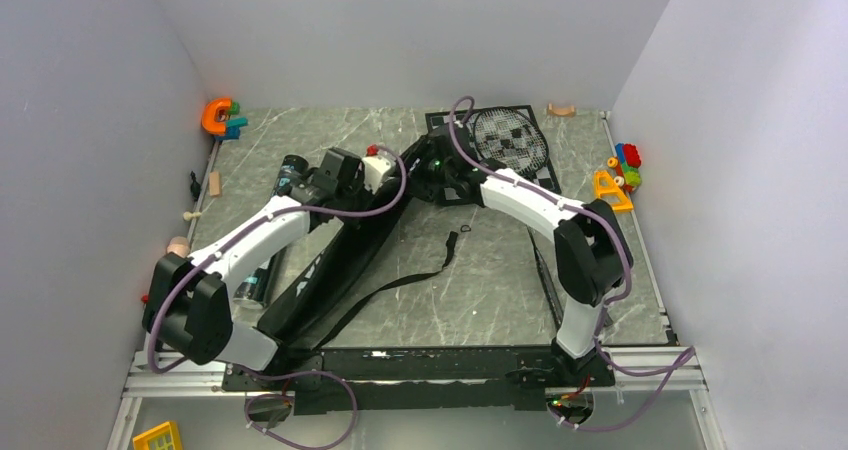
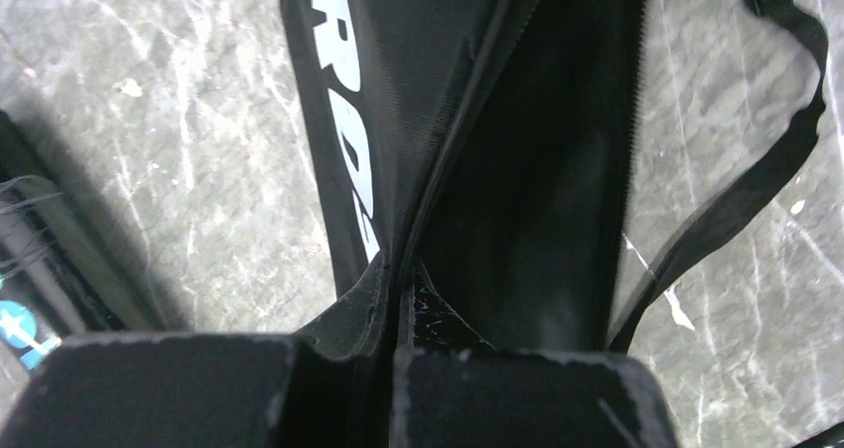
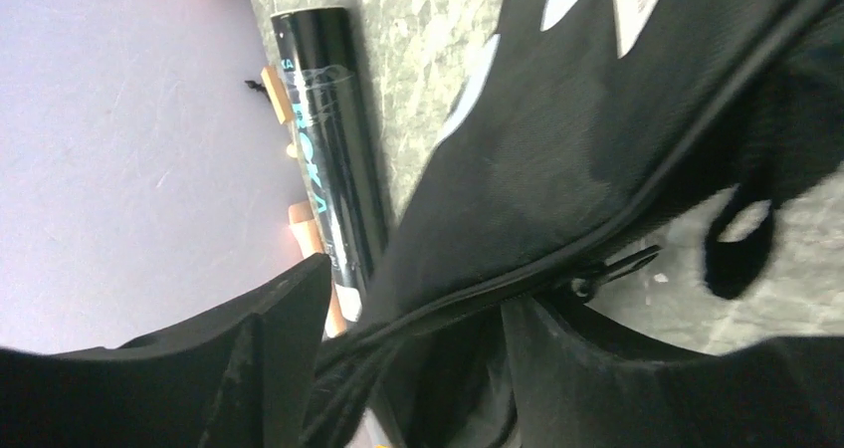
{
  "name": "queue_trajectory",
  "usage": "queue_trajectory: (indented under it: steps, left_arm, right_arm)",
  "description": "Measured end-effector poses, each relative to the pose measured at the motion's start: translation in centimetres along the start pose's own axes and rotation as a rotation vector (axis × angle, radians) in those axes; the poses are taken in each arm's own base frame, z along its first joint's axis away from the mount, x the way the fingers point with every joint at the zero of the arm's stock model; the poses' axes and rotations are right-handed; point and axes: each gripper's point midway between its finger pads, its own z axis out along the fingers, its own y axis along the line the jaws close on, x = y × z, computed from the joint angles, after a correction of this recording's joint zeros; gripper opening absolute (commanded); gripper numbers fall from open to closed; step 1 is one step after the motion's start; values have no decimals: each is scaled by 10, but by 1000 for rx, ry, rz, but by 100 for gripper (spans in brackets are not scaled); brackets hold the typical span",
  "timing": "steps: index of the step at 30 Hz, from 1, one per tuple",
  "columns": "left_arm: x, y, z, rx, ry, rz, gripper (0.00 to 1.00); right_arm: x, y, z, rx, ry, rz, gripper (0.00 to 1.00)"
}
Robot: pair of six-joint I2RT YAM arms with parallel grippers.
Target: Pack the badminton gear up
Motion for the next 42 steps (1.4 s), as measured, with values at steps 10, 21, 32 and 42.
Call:
queue_trajectory:
  steps: [10, 21, 32, 42]
  left_arm:
    - [-22, 46, -22, -33, 5, -231, 0]
    - [-28, 51, -25, -44, 52, -279, 0]
    - [-25, 58, -26, -95, 66, -314, 0]
    - [-26, 58, -28, -96, 63, -314, 0]
  right_arm:
    - [-71, -11, -63, 4, -68, -80, 88]
    - [-180, -118, -173, 306, -407, -140, 94]
    - [-199, -246, -198, 701, -419, -97, 95]
    - [-202, -286, -188, 834, -362, -158, 89]
